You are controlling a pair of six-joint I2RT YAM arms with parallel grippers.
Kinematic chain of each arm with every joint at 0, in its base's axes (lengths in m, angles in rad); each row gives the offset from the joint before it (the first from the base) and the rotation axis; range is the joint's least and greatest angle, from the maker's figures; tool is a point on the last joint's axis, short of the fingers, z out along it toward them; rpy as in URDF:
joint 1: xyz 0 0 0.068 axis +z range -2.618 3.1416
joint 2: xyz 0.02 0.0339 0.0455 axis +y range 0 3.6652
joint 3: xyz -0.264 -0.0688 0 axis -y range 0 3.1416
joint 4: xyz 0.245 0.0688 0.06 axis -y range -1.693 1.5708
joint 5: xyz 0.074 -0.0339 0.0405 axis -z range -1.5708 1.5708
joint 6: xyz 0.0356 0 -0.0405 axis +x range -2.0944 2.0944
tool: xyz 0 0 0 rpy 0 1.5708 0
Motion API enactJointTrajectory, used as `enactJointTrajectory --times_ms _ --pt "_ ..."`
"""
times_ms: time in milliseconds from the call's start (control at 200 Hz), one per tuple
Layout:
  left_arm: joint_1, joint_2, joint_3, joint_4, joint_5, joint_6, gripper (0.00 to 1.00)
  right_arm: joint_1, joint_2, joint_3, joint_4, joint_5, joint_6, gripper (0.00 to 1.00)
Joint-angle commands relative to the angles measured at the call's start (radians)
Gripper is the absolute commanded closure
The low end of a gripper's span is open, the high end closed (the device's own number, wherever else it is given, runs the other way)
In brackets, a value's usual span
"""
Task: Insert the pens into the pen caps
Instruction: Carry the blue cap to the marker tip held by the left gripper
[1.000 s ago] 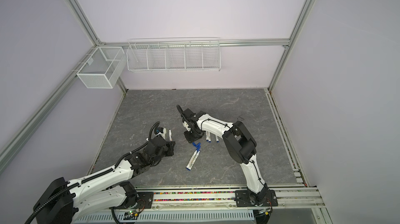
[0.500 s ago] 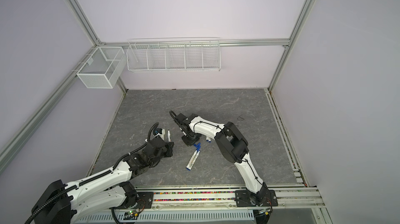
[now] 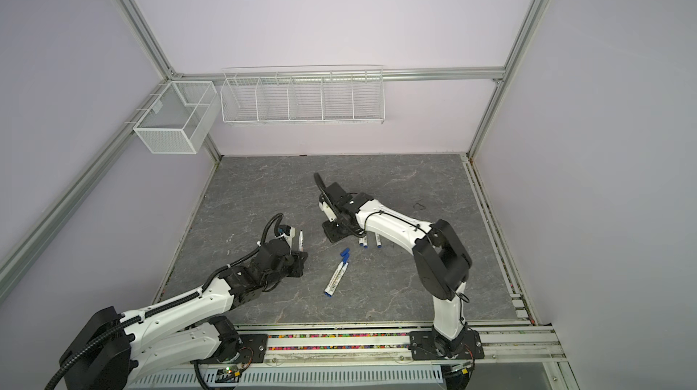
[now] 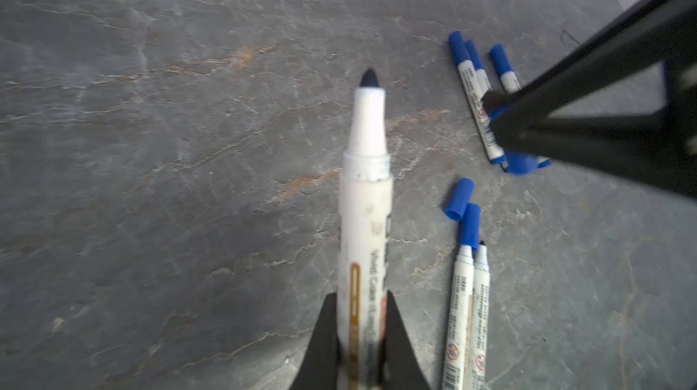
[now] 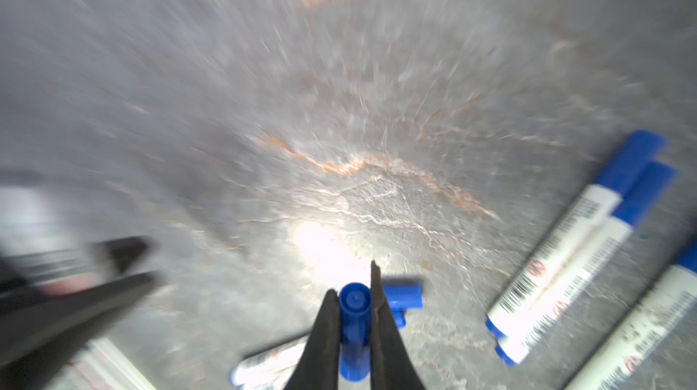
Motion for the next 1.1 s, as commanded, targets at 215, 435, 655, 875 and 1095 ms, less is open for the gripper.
enactJointTrajectory --times_ms 215,435,655,875,1095 --pt "0.002 0.037 0.053 0.194 0.275 0.086 1.00 -0.154 -0.276 -0.319 0.526 -0.392 0.288 0.85" --pt "-0.008 0.085 0.091 0.220 0.322 0.097 1.00 -0.151 -0.290 -0.356 0.624 -0.463 0.336 0.84" --pt "-0.022 0.115 0.108 0.225 0.323 0.101 1.00 -0.149 -0.279 -0.361 0.644 -0.477 0.342 0.84" --pt "-0.031 0.131 0.118 0.231 0.320 0.104 1.00 -0.142 -0.261 -0.355 0.639 -0.484 0.335 0.84" --pt "-0.032 0.122 0.113 0.236 0.320 0.106 1.00 -0.133 -0.249 -0.351 0.596 -0.455 0.300 0.84"
